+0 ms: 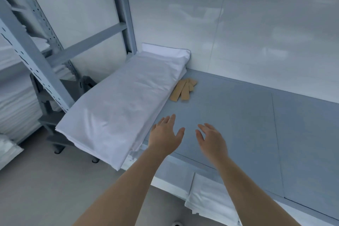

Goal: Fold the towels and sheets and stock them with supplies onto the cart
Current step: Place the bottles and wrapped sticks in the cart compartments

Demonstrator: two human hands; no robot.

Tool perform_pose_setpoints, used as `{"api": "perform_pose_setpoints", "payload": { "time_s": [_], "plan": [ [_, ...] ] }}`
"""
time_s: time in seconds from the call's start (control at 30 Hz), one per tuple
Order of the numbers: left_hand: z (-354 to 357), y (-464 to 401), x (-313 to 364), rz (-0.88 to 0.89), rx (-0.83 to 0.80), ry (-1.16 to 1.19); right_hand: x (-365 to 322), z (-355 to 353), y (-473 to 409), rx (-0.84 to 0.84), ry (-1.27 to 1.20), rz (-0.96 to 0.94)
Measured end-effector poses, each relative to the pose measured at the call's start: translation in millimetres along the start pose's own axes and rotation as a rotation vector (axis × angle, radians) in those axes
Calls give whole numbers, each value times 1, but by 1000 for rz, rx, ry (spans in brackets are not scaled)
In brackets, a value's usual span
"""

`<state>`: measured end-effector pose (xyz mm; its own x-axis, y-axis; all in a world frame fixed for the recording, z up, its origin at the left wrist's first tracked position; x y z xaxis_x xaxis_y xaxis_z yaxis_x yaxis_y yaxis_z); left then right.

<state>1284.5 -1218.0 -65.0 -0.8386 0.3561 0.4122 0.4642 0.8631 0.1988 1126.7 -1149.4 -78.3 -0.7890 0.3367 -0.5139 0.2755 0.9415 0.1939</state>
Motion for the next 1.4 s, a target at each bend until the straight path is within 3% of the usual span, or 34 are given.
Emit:
{"api": "perform_pose_setpoints", "payload": {
  "time_s": [0.53,0.93,1.17,1.4],
  "plan": [
    [13,-146,-21,120,-29,-78,16,16,-144,73,-21,40],
    [57,-311,-18,257,23,-173,55,17,-336,165,84,-100],
    [71,-355,-17,219,-51,-199,54,18,-419,39,197,-148],
    [74,-358,-21,206,-82,-180,51,31,-435,-118,259,-156]
  ]
}}
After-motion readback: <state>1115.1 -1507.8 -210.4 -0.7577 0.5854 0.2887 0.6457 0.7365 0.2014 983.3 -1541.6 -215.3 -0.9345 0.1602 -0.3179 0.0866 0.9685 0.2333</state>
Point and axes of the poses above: each hand's wrist, its own y-axis away from the middle knuckle, its own z-axis out of the palm, x = y × z, the point moved 4 cm from there along -y, towards the middle knuckle, and after that the axes turned 12 degrees about -x, right-handed, at the moved point
